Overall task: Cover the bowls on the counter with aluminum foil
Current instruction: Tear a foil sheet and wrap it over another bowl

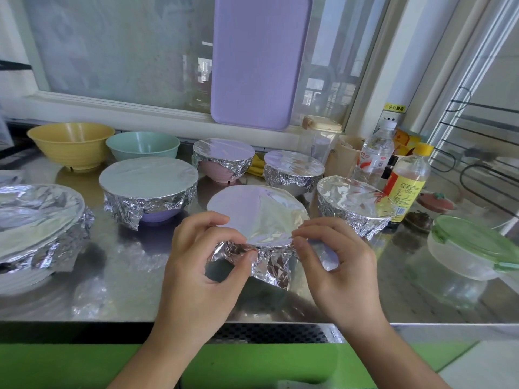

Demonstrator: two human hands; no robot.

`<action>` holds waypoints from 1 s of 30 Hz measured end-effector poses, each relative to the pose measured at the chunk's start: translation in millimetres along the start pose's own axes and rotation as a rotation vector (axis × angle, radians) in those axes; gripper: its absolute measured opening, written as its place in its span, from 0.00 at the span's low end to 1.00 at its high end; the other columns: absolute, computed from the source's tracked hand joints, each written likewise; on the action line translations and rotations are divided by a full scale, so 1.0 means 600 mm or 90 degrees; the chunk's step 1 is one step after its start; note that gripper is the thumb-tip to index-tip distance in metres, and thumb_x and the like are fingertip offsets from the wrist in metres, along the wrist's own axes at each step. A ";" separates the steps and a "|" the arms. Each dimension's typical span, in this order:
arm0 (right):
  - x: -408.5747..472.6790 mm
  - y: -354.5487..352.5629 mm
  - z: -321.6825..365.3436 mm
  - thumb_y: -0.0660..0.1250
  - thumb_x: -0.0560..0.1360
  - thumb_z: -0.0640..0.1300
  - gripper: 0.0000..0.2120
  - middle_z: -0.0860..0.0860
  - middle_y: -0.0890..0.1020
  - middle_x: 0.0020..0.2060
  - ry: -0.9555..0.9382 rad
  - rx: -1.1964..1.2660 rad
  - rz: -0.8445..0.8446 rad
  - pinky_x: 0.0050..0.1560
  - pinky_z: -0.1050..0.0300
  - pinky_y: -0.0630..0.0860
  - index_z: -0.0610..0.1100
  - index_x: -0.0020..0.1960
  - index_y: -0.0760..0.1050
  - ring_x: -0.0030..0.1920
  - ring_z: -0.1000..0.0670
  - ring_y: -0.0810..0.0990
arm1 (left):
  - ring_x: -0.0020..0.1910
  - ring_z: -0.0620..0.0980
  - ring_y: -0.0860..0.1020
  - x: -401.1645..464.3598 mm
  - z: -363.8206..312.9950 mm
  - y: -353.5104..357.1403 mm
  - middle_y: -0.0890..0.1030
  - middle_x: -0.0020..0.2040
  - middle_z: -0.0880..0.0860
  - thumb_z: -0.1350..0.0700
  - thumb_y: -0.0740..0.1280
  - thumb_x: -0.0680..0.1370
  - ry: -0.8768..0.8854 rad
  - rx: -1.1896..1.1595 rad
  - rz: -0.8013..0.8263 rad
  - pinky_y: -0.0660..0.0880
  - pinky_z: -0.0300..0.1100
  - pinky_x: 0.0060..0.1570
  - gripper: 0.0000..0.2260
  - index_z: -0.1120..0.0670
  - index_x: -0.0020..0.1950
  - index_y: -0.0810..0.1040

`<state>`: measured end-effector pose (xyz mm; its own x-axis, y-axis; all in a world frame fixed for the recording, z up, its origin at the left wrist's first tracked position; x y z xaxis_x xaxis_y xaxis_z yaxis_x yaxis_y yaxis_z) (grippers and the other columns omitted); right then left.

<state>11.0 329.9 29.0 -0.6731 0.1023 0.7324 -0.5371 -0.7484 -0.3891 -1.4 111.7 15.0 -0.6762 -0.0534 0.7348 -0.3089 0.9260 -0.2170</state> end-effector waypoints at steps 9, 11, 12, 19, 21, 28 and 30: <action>0.011 0.000 0.009 0.80 0.73 0.33 0.09 0.54 0.84 0.46 -0.026 0.054 0.055 0.52 0.54 0.79 0.46 0.46 0.88 0.51 0.48 0.85 | 0.69 0.57 0.75 -0.003 0.001 0.001 0.74 0.63 0.48 0.53 0.75 0.75 -0.005 -0.013 0.007 0.75 0.47 0.60 0.05 0.48 0.49 0.83; 0.011 0.004 0.012 0.81 0.71 0.34 0.10 0.55 0.84 0.46 -0.032 0.051 0.068 0.52 0.56 0.79 0.47 0.46 0.88 0.51 0.49 0.84 | 0.68 0.56 0.75 -0.002 0.000 0.002 0.74 0.61 0.48 0.52 0.76 0.74 0.014 0.001 0.010 0.73 0.41 0.61 0.06 0.48 0.49 0.83; 0.010 0.006 0.014 0.81 0.71 0.33 0.11 0.55 0.84 0.46 -0.040 0.043 0.066 0.53 0.58 0.78 0.48 0.46 0.88 0.51 0.49 0.84 | 0.68 0.55 0.76 -0.001 0.001 0.002 0.75 0.61 0.48 0.52 0.77 0.74 0.017 0.011 0.008 0.71 0.37 0.61 0.06 0.48 0.49 0.83; 0.011 0.017 0.022 0.81 0.69 0.29 0.13 0.55 0.83 0.45 -0.092 -0.019 0.032 0.52 0.62 0.77 0.45 0.45 0.87 0.50 0.51 0.83 | 0.66 0.52 0.77 0.000 0.011 0.002 0.75 0.60 0.49 0.56 0.80 0.72 -0.011 0.030 -0.003 0.69 0.35 0.63 0.09 0.50 0.49 0.83; 0.010 0.017 0.022 0.81 0.69 0.30 0.13 0.55 0.83 0.46 -0.091 -0.027 0.037 0.52 0.61 0.77 0.46 0.45 0.87 0.50 0.51 0.82 | 0.67 0.51 0.76 0.002 0.012 0.002 0.75 0.60 0.48 0.55 0.80 0.71 -0.019 0.034 -0.003 0.69 0.35 0.65 0.12 0.50 0.52 0.82; 0.010 0.020 0.023 0.80 0.70 0.30 0.13 0.56 0.82 0.46 -0.080 -0.035 0.053 0.53 0.62 0.75 0.46 0.46 0.86 0.52 0.51 0.82 | 0.69 0.52 0.74 -0.004 0.022 0.007 0.70 0.65 0.42 0.58 0.83 0.68 -0.056 0.042 0.011 0.70 0.40 0.69 0.28 0.48 0.63 0.75; 0.010 0.019 0.023 0.80 0.70 0.30 0.13 0.56 0.82 0.46 -0.079 -0.031 0.052 0.52 0.62 0.76 0.46 0.46 0.86 0.51 0.51 0.82 | 0.70 0.53 0.74 -0.005 0.026 0.009 0.69 0.66 0.43 0.59 0.83 0.68 -0.069 0.030 0.012 0.70 0.43 0.70 0.31 0.49 0.66 0.73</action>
<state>8.1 312.6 36.6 -0.6493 -0.0420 0.7594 -0.5086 -0.7184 -0.4745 -11.6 110.8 1.8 -0.7502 -0.0782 0.6566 -0.3244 0.9088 -0.2623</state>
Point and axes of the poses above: each hand's wrist, its own x-axis towards the middle knuckle, its own y-axis out of the palm, z = x × y, the point moved 5 cm from there along x, towards the middle knuckle
